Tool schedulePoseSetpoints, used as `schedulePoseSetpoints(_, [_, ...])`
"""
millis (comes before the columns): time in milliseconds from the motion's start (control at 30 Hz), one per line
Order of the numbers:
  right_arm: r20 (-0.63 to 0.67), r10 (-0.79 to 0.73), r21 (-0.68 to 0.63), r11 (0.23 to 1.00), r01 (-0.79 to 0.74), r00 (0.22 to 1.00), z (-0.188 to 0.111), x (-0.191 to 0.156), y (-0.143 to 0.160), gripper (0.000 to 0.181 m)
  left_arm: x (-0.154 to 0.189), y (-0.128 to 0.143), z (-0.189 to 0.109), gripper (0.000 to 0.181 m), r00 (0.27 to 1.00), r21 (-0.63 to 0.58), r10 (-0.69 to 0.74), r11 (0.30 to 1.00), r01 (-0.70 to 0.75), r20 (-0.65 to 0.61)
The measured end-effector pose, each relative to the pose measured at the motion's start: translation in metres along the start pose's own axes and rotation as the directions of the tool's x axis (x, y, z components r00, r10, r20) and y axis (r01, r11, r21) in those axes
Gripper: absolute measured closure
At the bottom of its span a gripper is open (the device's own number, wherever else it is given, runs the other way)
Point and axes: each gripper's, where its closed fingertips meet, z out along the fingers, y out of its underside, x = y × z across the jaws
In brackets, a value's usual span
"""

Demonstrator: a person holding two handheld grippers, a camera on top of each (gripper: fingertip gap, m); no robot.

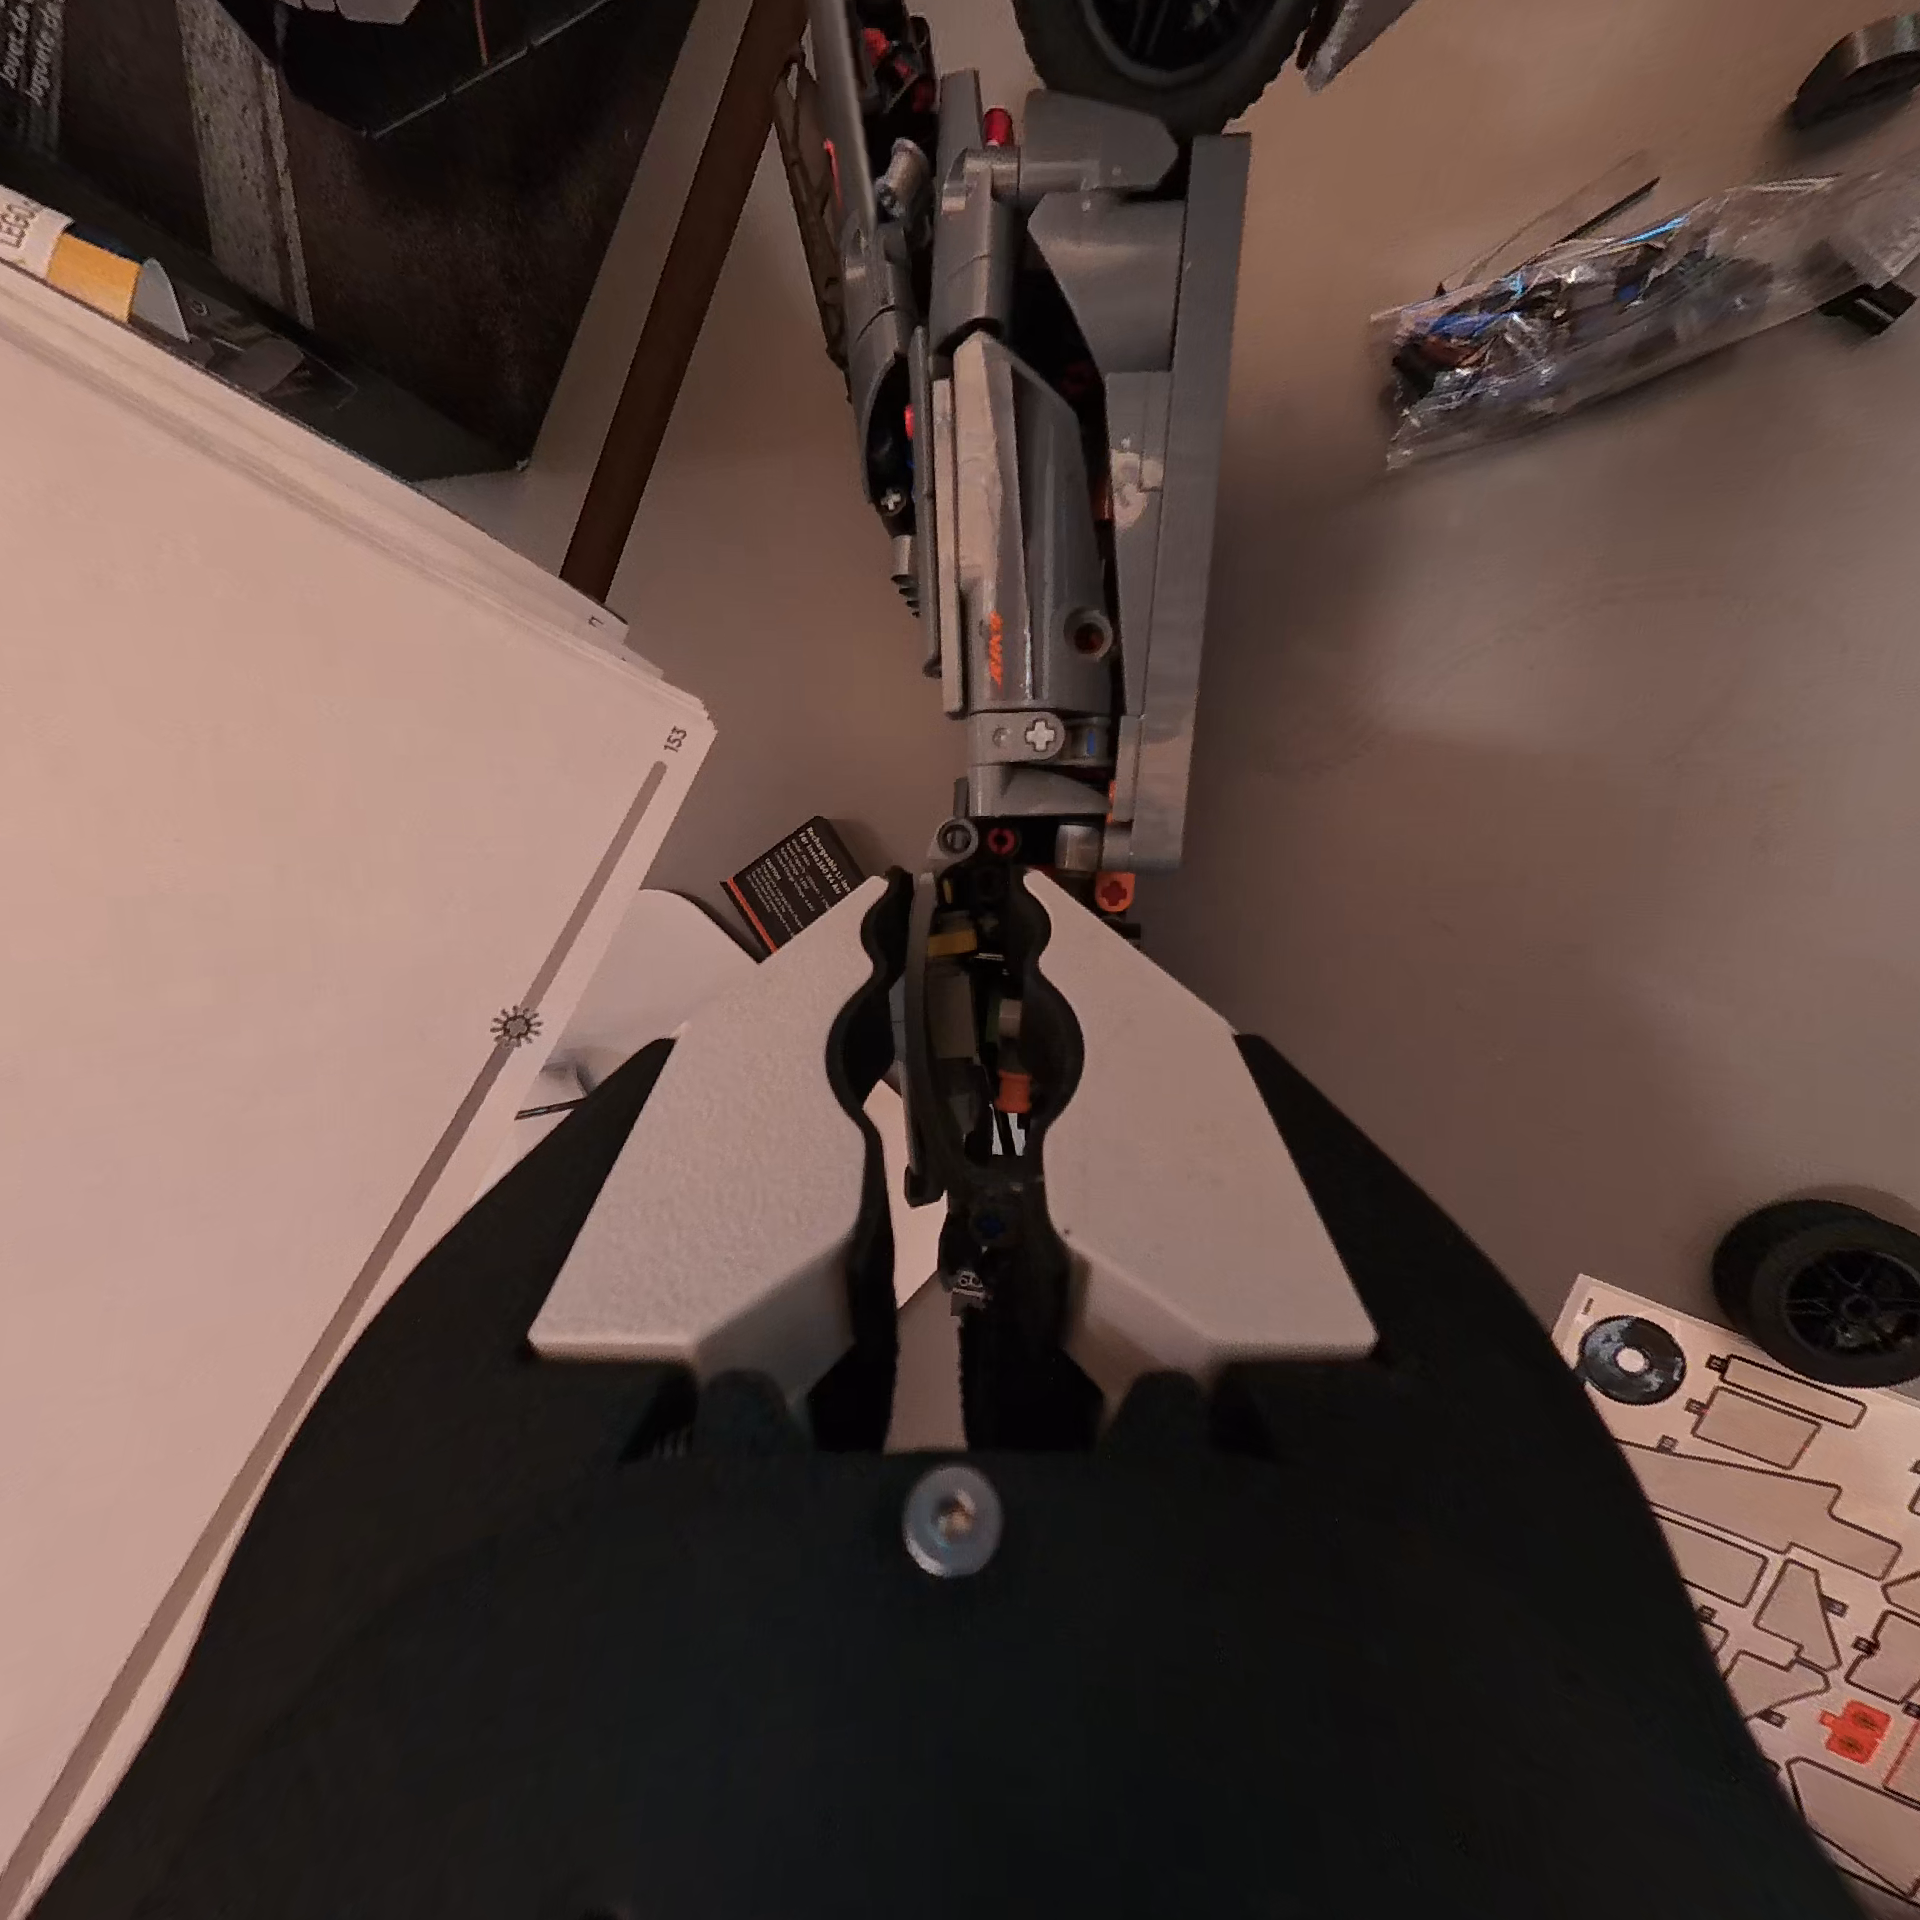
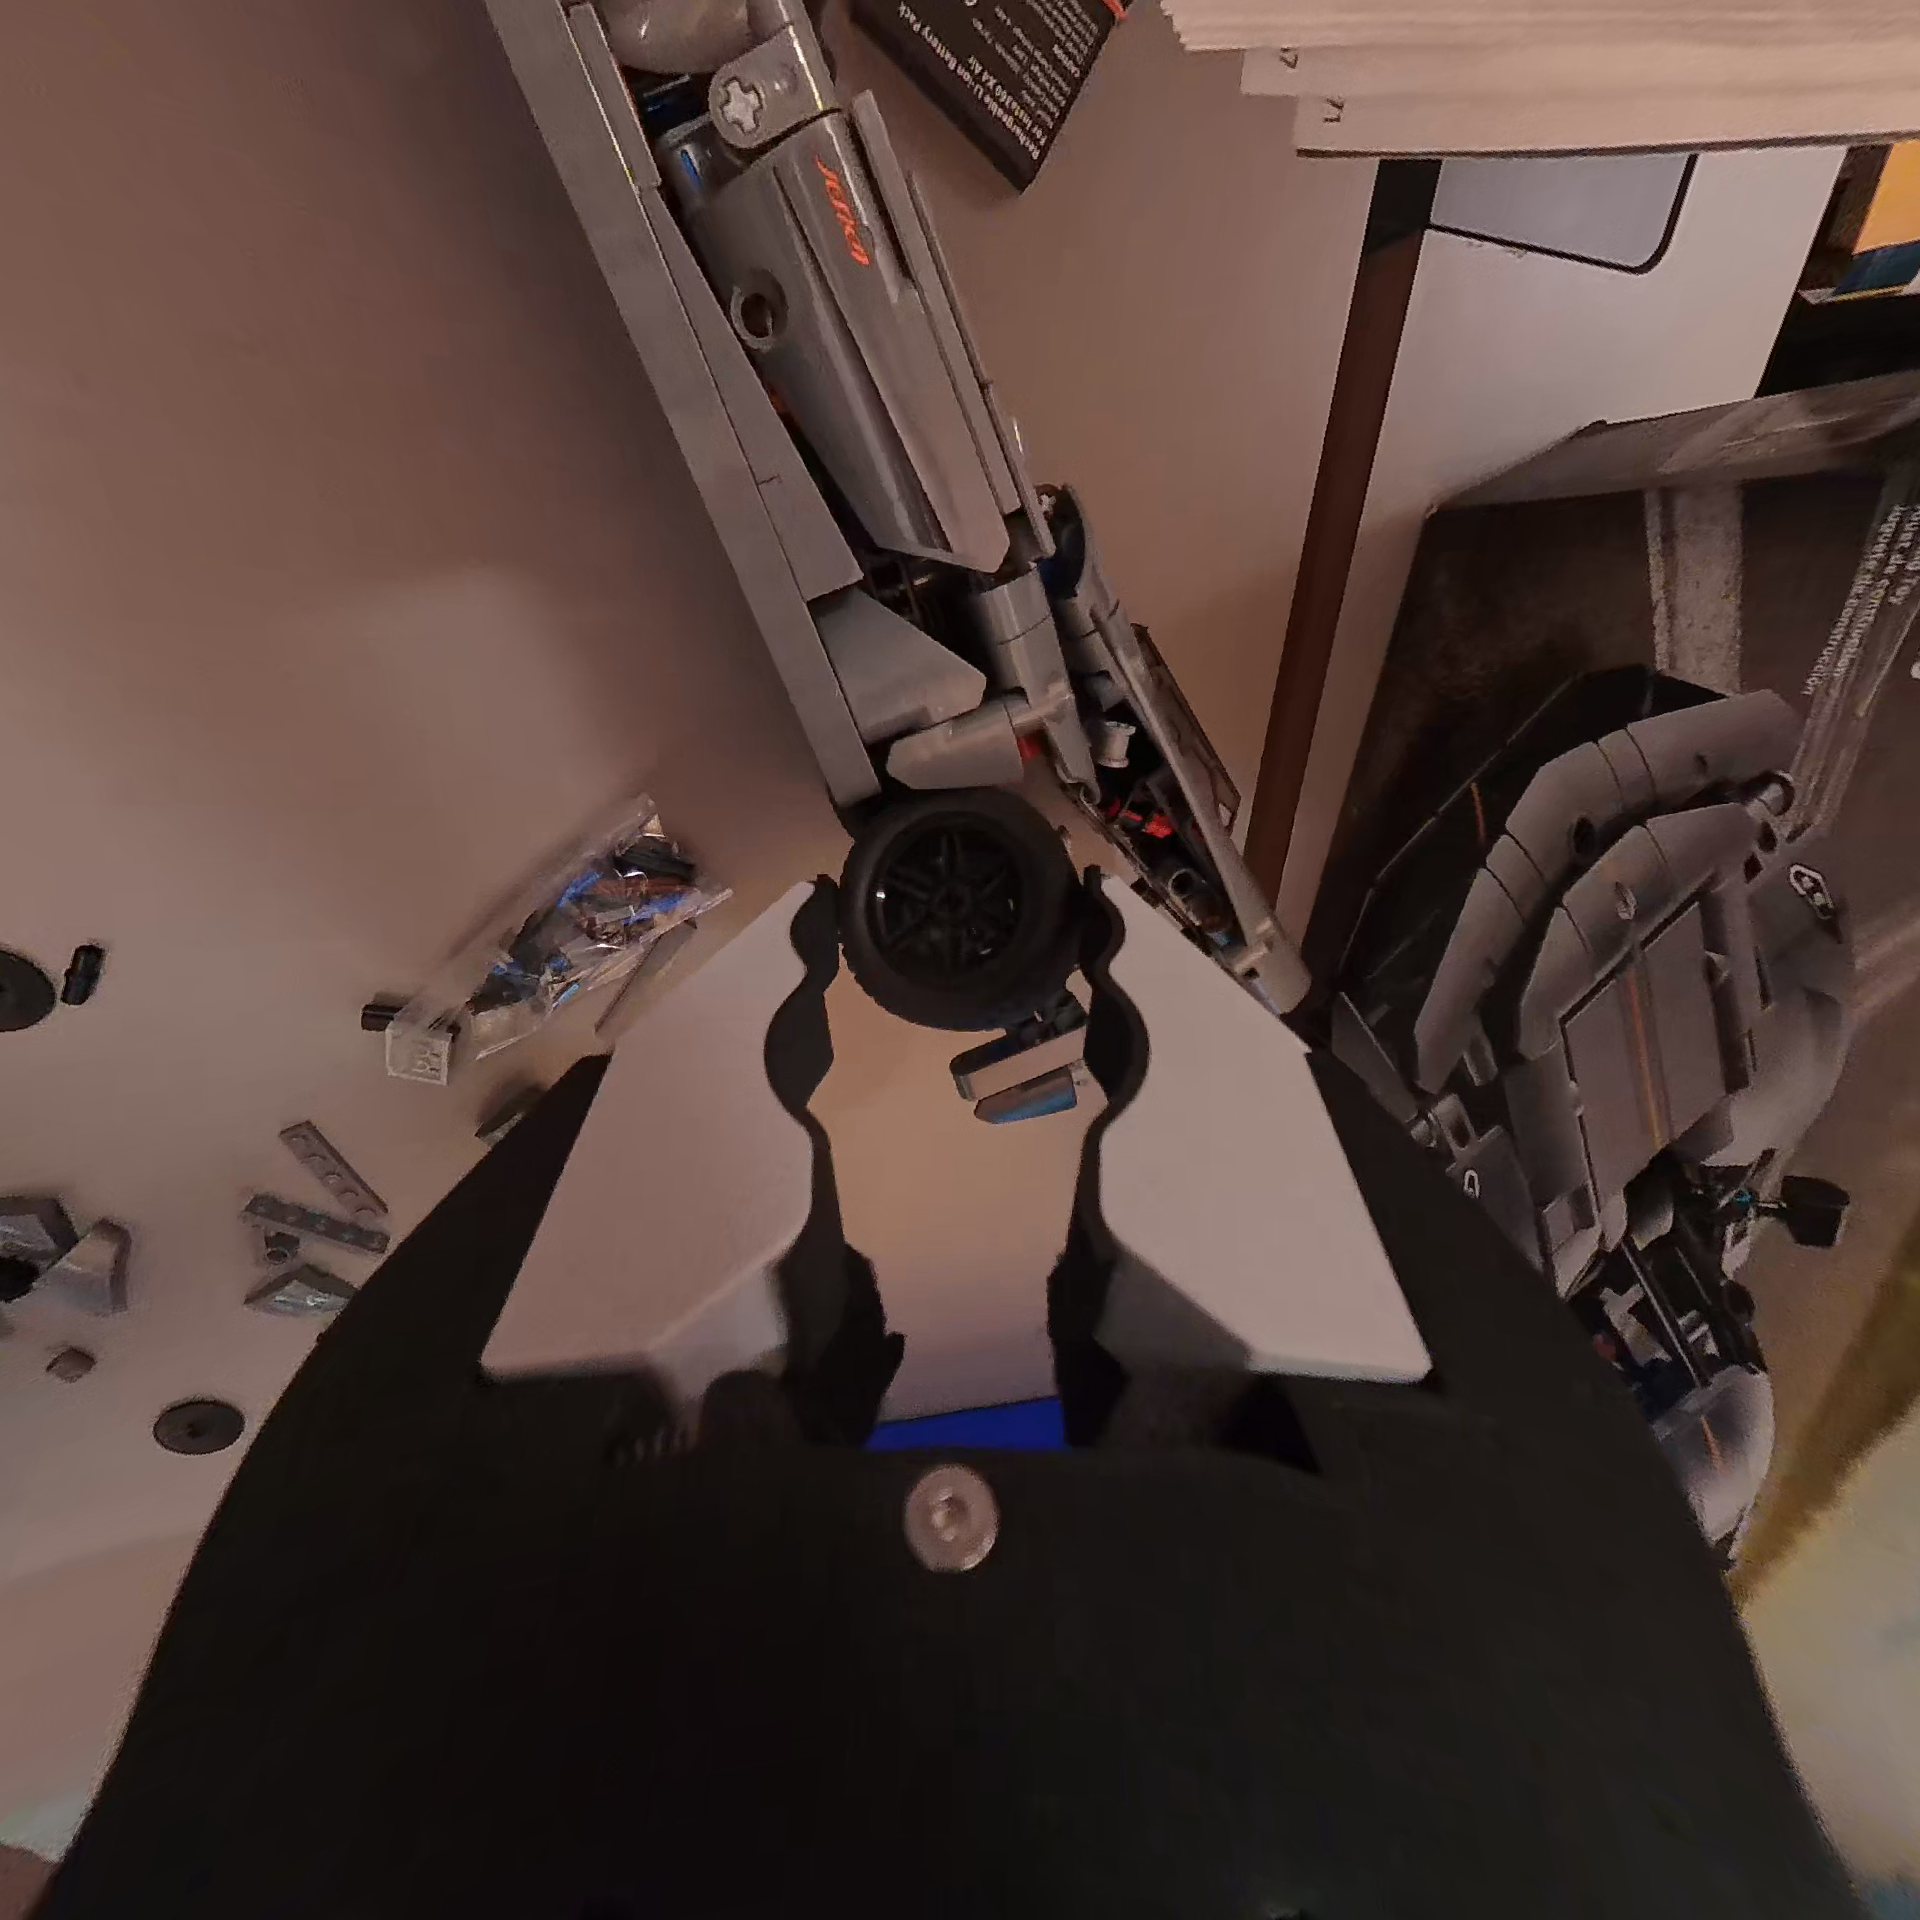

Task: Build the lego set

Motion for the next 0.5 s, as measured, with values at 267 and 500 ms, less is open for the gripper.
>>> schedulePoseSetpoints(267, [0.074,0.107,0.088,0.990,-0.113,0.992,-0.0004,-0.0008,0.0005,0.136,0.0002,-0.0002,0.0000,0.166,1.000,-0.001,0.001,1.000,-0.001,0.003])
schedulePoseSetpoints(500, [0.232,0.223,0.258,0.925,-0.281,0.947,-0.0016,-0.0004,-0.0017,0.137,0.0001,-0.0002,0.0000,0.166,1.000,-0.001,-0.001,1.000,0.001,0.004])
